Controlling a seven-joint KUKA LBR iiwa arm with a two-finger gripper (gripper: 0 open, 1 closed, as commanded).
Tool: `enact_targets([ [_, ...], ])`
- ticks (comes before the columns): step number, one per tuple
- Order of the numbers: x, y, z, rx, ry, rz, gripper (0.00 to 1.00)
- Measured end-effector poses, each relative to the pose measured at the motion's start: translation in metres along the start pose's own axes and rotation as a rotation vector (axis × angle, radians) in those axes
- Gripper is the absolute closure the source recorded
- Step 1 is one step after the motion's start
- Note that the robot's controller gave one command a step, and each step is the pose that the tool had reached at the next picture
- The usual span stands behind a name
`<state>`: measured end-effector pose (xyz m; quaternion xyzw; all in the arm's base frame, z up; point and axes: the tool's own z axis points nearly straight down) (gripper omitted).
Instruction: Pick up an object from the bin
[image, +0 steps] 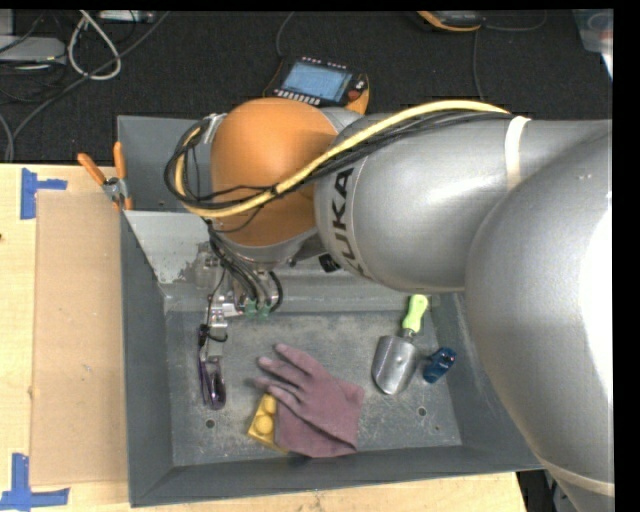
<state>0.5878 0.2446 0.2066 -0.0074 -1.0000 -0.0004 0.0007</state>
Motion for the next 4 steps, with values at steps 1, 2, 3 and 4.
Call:
enact_targets([
  [1, 0.014, -0.054, 0.038, 0.004, 0.006, -0.077, 0.0],
  [2, 0.014, -0.051, 0.035, -0.001, -0.001, -0.089, 0.0],
  [3, 0.023, -0.059, 0.049, -0.004, -0.012, -0.12, 0.0],
  [4, -0.002, -0.058, 0.085, -0.005, -0.011, -0.043, 0.0],
])
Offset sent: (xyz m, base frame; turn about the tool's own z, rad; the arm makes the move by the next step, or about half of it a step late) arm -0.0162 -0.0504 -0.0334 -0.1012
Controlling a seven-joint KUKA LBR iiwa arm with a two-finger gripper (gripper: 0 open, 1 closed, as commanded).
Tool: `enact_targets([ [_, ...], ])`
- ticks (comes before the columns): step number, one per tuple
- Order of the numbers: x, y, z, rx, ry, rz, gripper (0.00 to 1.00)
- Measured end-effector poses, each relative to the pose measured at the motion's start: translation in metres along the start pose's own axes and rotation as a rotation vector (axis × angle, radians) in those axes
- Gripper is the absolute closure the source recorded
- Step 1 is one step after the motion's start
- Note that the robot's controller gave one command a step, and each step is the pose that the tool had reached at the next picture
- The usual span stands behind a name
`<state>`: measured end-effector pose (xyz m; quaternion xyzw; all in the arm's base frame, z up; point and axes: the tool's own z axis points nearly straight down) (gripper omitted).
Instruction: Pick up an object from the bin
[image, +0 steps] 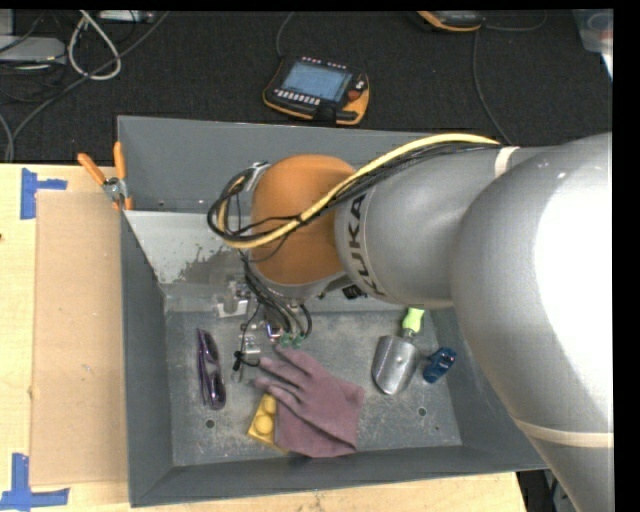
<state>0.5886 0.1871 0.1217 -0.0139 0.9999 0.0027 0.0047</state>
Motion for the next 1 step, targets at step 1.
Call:
enact_targets([
  [1, 0.0599, -0.0494, 0.0516, 0.002, 0.016, -0.24, 1.0],
])
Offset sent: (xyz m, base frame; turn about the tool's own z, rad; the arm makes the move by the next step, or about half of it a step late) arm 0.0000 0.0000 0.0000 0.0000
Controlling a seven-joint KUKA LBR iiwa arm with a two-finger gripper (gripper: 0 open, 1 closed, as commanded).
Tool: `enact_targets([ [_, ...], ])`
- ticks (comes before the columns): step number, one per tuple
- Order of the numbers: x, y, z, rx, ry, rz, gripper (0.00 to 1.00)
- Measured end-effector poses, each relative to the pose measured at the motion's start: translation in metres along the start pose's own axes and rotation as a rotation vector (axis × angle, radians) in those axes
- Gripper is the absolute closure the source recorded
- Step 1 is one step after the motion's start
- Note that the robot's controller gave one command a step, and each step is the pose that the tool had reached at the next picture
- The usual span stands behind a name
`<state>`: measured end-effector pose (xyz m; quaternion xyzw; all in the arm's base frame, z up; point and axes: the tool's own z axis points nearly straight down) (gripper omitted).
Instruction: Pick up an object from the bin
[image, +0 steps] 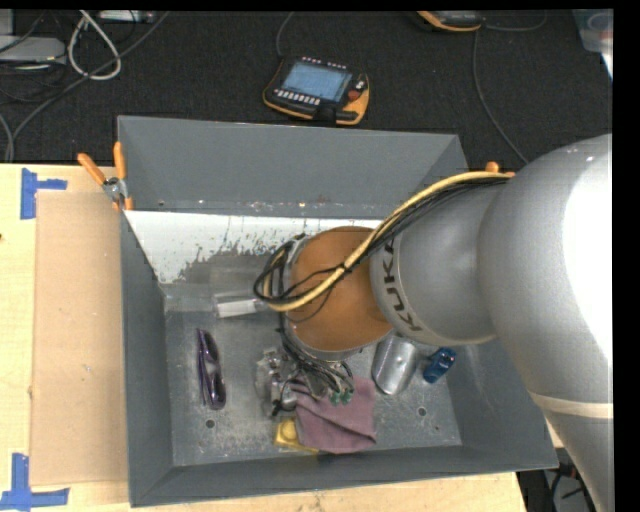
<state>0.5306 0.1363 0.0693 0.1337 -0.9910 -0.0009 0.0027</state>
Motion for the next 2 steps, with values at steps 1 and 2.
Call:
enact_targets([
  [1, -0.0003, -0.0001, 0.0, 0.0, -0.001, 0.002, 0.0],
  [2, -0.0002, -0.0002, 0.0, 0.0, -0.001, 0.003, 0.0],
])
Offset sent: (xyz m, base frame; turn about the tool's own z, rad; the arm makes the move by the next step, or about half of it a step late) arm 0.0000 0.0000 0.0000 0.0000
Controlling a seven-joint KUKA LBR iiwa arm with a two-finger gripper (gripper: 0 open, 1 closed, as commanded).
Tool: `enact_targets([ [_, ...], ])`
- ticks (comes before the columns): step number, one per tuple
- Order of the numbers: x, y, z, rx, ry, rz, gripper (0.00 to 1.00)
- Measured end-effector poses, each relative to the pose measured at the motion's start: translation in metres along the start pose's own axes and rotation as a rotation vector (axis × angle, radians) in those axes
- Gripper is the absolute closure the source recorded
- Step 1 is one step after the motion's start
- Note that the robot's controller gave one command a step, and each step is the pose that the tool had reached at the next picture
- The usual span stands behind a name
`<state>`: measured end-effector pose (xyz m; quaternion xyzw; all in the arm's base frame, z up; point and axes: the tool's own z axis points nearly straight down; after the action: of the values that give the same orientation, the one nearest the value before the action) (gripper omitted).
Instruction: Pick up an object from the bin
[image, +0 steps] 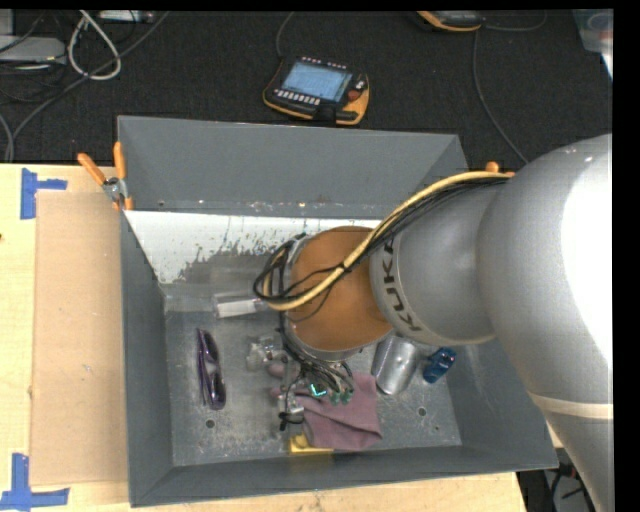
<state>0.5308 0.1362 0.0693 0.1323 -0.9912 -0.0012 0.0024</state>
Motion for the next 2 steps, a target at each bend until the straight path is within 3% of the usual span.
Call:
enact_targets([
  [1, 0.0, 0.0, 0.0, 0.0, 0.0, 0.001, 0.0],
  [2, 0.033, -0.073, -0.028, -0.001, 0.003, -0.11, 0.0],
])
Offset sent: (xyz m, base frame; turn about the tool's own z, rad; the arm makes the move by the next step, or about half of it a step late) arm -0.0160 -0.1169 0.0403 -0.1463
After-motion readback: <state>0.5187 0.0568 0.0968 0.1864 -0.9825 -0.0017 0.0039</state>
